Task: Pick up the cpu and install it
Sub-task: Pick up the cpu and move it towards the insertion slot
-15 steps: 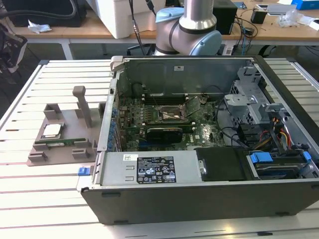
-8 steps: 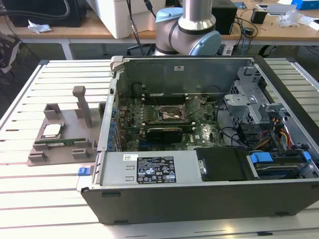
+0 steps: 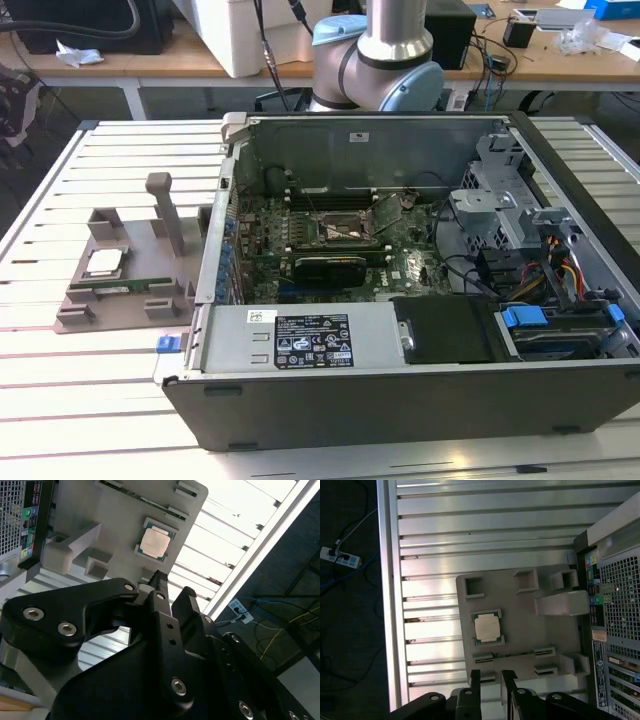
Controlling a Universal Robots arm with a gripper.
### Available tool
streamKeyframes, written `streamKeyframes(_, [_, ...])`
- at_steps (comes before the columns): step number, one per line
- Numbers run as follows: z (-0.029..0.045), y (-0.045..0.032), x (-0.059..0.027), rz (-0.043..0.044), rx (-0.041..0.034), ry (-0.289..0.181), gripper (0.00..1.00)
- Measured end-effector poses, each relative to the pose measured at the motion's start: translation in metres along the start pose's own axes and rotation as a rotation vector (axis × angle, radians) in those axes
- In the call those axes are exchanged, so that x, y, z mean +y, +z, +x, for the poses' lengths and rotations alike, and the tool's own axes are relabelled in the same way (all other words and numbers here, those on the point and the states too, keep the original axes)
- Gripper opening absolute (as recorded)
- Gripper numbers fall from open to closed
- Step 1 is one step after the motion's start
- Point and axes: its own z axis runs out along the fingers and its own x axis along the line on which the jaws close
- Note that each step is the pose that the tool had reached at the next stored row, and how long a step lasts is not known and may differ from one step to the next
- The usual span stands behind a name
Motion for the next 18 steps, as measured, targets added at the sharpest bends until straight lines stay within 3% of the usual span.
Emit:
streamKeyframes(1, [0.0001,0.0000,0.0000,-0.0001,0.0000,0.000,0.42])
streamKeyframes(2, [0.0001,0.0000,0.0000,0.0000,0.0000,0.000,0.42])
streamKeyframes(4, [0.0002,0.0000,0.0000,0.0000,0.0000,0.000,0.54])
streamKeyframes(9, [0.0003,0.0006,0.0000,0.0078,-0.0005,0.000,0.54])
streamKeyframes(18, [0.0005,0.0122,-0.0005,0.0078,-0.0006,0.000,0.54])
